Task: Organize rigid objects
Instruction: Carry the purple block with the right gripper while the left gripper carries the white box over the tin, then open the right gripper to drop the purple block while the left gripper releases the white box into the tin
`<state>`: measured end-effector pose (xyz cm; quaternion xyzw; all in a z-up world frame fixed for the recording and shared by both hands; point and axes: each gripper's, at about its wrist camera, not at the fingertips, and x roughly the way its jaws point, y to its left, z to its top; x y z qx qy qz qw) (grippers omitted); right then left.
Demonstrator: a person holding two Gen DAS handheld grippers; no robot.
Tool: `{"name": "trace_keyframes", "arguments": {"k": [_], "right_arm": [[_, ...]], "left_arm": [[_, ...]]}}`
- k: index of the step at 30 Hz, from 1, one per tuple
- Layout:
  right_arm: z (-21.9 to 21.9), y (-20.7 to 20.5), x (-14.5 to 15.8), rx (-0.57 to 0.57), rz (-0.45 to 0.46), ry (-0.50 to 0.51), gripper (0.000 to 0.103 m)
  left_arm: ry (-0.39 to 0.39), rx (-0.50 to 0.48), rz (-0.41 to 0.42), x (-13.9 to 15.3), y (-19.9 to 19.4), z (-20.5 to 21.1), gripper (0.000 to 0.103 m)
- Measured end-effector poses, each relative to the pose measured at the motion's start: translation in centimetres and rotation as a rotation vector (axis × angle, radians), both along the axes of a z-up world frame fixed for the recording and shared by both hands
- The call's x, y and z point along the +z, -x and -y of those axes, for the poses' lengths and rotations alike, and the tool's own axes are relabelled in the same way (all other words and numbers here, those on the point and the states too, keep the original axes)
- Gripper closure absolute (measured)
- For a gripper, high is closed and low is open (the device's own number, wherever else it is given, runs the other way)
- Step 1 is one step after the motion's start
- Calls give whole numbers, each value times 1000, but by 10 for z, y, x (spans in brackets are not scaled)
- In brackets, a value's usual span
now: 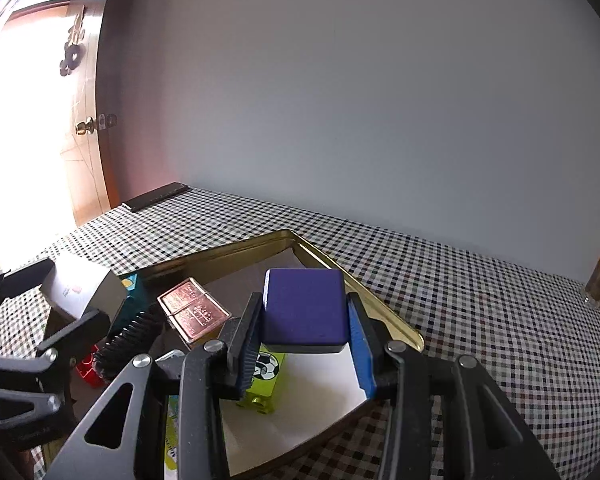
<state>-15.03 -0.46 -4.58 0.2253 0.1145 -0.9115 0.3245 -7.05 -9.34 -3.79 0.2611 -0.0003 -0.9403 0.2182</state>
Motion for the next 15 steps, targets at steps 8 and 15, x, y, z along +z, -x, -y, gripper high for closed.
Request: {"name": "trace_keyframes", "arguments": {"k": [8,15], "right_arm": [[4,7,-7,-7,17,-8,60],[3,4,-7,-8,9,-14,60]], "left_arm": [[8,-1,15,-1,4,-2,22],[18,-5,22,-2,4,-4,22]]}}
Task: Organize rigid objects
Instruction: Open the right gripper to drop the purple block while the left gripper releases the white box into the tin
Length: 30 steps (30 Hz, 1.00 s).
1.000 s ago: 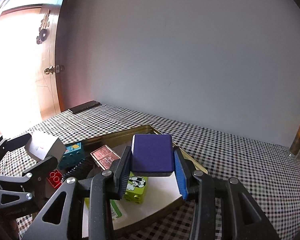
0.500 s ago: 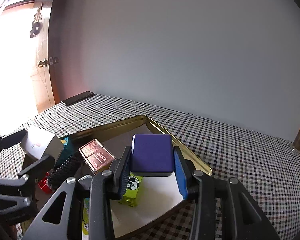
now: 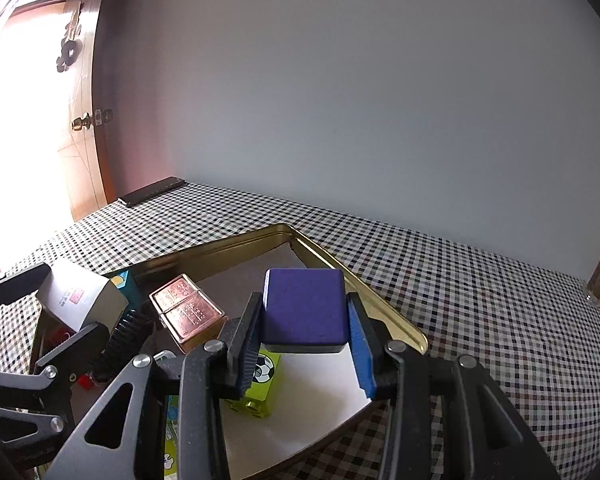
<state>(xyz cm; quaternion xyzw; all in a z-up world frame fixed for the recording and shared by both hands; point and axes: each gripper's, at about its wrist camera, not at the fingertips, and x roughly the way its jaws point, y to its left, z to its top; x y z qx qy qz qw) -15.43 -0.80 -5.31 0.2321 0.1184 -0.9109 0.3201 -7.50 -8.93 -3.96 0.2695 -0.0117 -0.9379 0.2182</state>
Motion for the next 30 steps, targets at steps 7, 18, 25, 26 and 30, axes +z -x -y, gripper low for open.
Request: {"name": "trace_keyframes", "arguments": {"k": [7,18,25,26,30], "right_arm": [[1,-2,-1,32,18,9,60],[-9,-11,-3,25,-24,43,36],[-22,-22,2,-12,-74,48,23],[-25,-24,4,-23,-86,49,22],[-38,-30,12,-38,-88,84,20]], "left_arm": [[6,1,8,-1,-1,-2,20],[27,2,-7,2,-4,-8,1],[15,22,-4,5,-10,-5,1],[19,28,-6,6,-12,-4,1],[33,61,-16,12,-20,-1,1]]}}
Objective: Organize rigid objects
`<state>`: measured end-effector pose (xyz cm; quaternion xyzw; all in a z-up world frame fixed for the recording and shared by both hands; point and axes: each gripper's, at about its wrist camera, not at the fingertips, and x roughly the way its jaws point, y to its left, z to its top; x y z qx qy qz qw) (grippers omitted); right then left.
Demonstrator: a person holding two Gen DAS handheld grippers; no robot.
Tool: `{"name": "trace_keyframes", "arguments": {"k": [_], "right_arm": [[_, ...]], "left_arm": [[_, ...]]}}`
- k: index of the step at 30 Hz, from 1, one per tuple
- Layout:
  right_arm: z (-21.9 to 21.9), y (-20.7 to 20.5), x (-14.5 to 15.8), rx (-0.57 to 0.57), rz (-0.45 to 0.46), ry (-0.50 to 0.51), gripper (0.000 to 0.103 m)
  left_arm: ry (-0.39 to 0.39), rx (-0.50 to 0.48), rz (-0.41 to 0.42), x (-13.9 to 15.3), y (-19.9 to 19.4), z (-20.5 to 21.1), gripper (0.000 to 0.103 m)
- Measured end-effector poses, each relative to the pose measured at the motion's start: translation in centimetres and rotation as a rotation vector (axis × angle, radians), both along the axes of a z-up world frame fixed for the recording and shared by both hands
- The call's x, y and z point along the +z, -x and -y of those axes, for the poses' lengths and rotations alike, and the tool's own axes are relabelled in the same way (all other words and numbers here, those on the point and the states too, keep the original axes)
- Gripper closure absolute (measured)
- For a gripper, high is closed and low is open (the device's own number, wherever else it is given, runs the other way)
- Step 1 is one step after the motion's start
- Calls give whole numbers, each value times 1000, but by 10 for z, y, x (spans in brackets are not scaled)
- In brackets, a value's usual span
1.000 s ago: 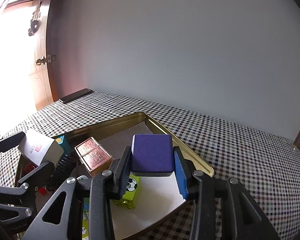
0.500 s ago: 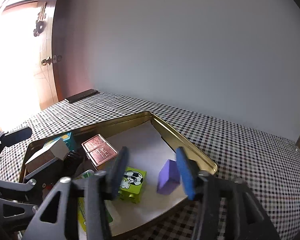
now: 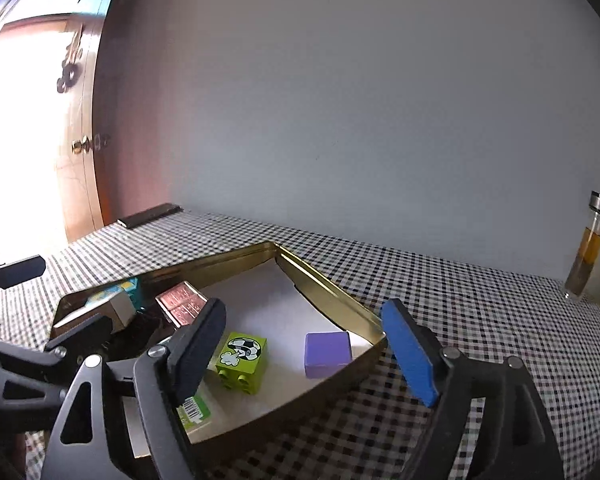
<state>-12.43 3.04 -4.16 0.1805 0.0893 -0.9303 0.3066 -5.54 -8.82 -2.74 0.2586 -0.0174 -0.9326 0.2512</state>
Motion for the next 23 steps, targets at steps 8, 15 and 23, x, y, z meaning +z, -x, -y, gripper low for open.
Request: {"name": "trace_keyframes", "arguments": {"k": [8,15,23], "right_arm": [[-10,-10,5,-8,-4,-2,19],[-14,-23,10,6,-21,-7,19],[-16,-30,9,10,-18,-17,19]], "left_arm": [[-13,-8,-24,14,-14,3,0],[3,12,-42,19,-23,3,0],[-12,-3,-43,17,-25,3,0]]}}
